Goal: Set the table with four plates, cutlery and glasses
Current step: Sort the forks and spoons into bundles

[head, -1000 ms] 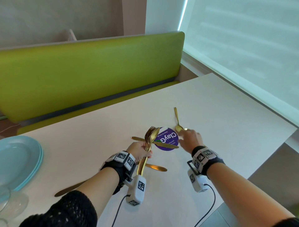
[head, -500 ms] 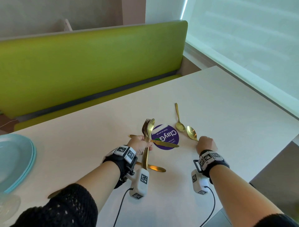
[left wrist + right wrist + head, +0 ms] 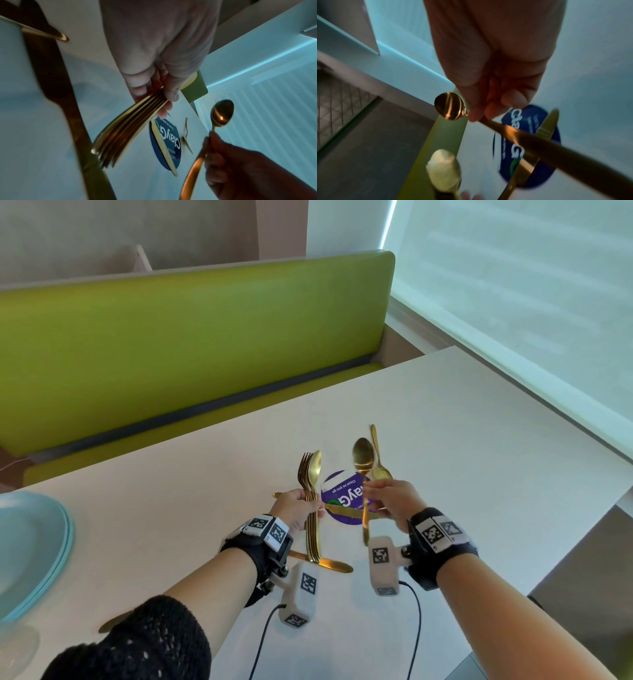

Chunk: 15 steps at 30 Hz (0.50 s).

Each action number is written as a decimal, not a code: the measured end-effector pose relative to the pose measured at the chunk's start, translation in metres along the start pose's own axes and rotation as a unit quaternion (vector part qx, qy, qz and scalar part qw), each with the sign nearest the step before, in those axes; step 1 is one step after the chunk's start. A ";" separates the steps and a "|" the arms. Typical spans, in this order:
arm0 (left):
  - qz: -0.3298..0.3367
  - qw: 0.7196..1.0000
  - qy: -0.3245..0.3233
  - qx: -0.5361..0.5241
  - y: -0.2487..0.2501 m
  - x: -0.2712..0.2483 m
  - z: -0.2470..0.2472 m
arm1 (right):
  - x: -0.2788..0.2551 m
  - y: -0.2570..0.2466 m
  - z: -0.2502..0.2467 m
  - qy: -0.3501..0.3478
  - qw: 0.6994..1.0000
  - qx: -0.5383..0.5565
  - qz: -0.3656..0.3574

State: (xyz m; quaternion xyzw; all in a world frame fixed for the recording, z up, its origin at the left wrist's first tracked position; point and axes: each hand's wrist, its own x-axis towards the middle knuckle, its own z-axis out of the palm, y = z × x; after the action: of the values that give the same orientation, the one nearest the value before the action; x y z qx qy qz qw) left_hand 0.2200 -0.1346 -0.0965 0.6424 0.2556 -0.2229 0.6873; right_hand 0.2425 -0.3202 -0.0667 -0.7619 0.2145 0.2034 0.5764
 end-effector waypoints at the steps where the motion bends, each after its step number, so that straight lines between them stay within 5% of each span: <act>1: 0.003 1.000 0.001 -0.011 -0.001 -0.001 -0.001 | -0.002 -0.001 0.010 -0.050 0.998 0.025 0.008; 5: 0.014 0.999 -0.015 -0.049 -0.001 -0.003 -0.007 | -0.005 0.000 0.042 -0.166 0.985 0.035 0.016; 15: 0.007 0.996 -0.063 -0.060 -0.002 -0.008 -0.022 | -0.005 0.003 0.072 -0.157 0.987 -0.019 0.012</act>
State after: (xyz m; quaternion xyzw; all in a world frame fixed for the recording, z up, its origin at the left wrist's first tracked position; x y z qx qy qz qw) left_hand 0.2114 -0.1133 -0.0935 0.5862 0.2199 -0.2421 0.7412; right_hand 0.2323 -0.2516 -0.0849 -0.7290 0.1265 0.3310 0.5856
